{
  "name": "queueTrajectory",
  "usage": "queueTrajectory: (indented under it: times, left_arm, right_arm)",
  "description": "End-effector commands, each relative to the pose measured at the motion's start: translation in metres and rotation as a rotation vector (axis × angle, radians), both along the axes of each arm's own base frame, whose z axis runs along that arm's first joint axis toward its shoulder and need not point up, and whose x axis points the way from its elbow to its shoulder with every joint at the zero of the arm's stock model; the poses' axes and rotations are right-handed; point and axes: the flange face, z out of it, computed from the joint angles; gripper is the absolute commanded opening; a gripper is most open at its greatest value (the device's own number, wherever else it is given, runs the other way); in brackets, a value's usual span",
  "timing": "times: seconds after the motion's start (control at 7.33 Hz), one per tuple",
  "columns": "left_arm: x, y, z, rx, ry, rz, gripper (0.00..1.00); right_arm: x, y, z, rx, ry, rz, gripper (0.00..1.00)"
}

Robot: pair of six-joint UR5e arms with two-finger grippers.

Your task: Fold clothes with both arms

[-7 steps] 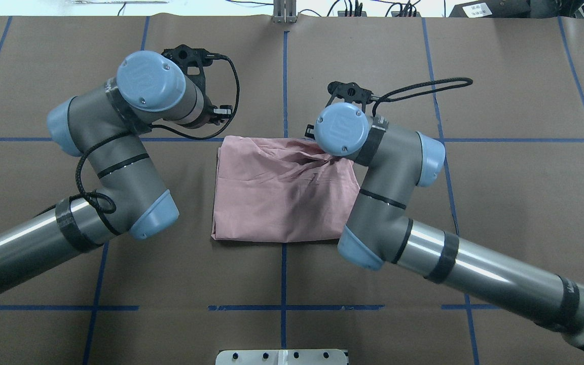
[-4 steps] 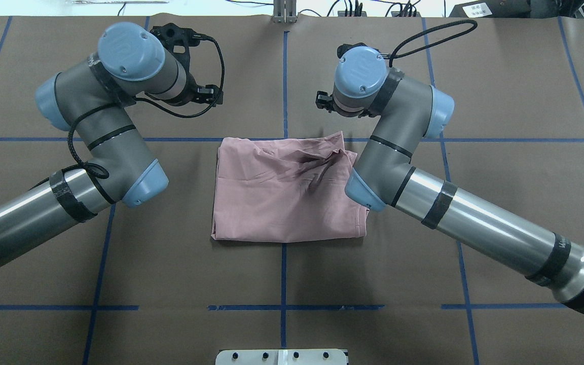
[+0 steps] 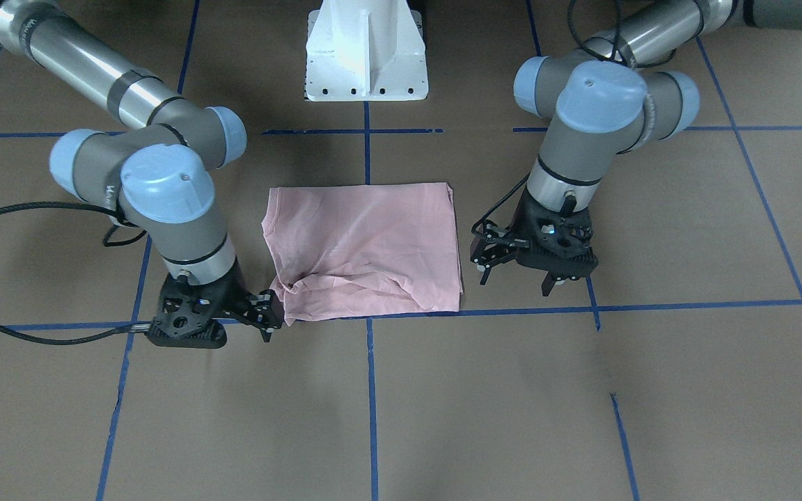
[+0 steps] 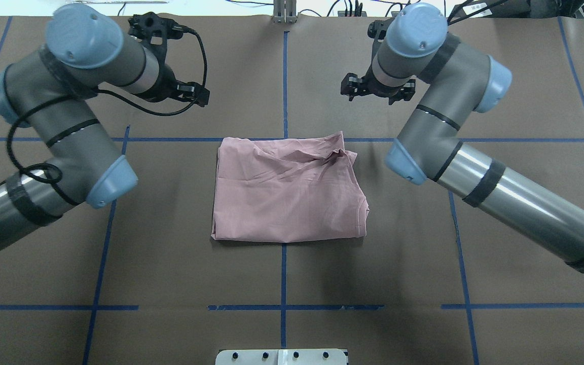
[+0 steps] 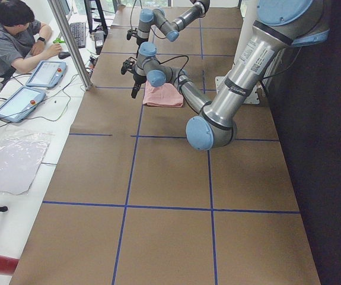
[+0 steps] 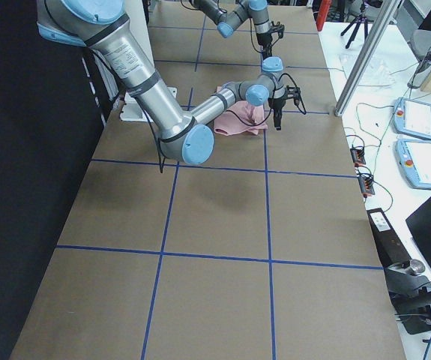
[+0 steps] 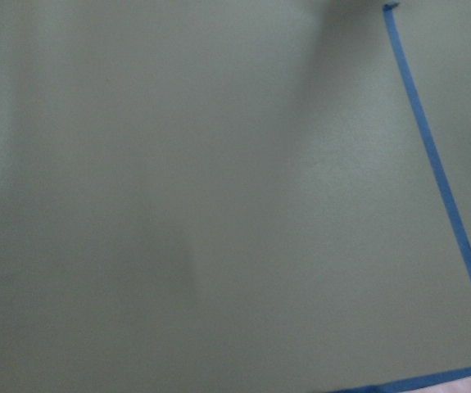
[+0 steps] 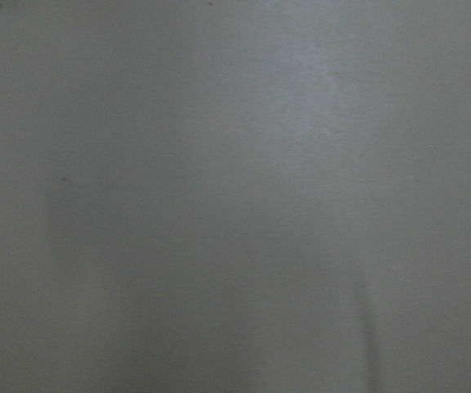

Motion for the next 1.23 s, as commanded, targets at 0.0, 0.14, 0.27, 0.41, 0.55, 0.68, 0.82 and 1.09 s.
queueTrajectory:
  times: [0.0,0.14,0.27,0.41,0.55,0.68,0.82,1.09]
  left_arm:
    - [-0.125,0.016,0.018,0.121,-0.128,0.094,1.0]
    - [-0.194,0.004,0.035,0.157,-0.227,0.13,1.0]
    - [-0.262,-0.006,0.07,0.199,-0.316,0.168,1.0]
    - [-0.333,-0.008,0.111,0.228,-0.391,0.191,1.0]
    - [-0.395,-0.003,0.156,0.228,-0.422,0.225,1.0]
    - [-0.434,0.006,0.196,0.159,-0.334,0.218,1.0]
    - [-0.445,0.023,0.252,0.063,-0.223,0.226,1.0]
    - [-0.445,0.052,0.355,-0.146,-0.182,0.232,1.0]
  right_arm:
    - [0.149,0.002,0.05,0.073,0.039,-0.154,1.0]
    - [0.235,0.004,0.095,0.109,0.062,-0.225,1.0]
    - [0.315,0.013,0.149,0.144,0.093,-0.285,1.0]
    - [0.387,0.029,0.196,0.166,0.129,-0.323,1.0]
    - [0.443,0.044,0.225,0.146,0.153,-0.367,1.0]
    - [0.473,0.062,0.253,0.055,0.142,-0.368,1.0]
    - [0.481,0.109,0.311,-0.058,0.124,-0.352,1.0]
    - [0.485,0.163,0.368,-0.174,0.108,-0.352,1.0]
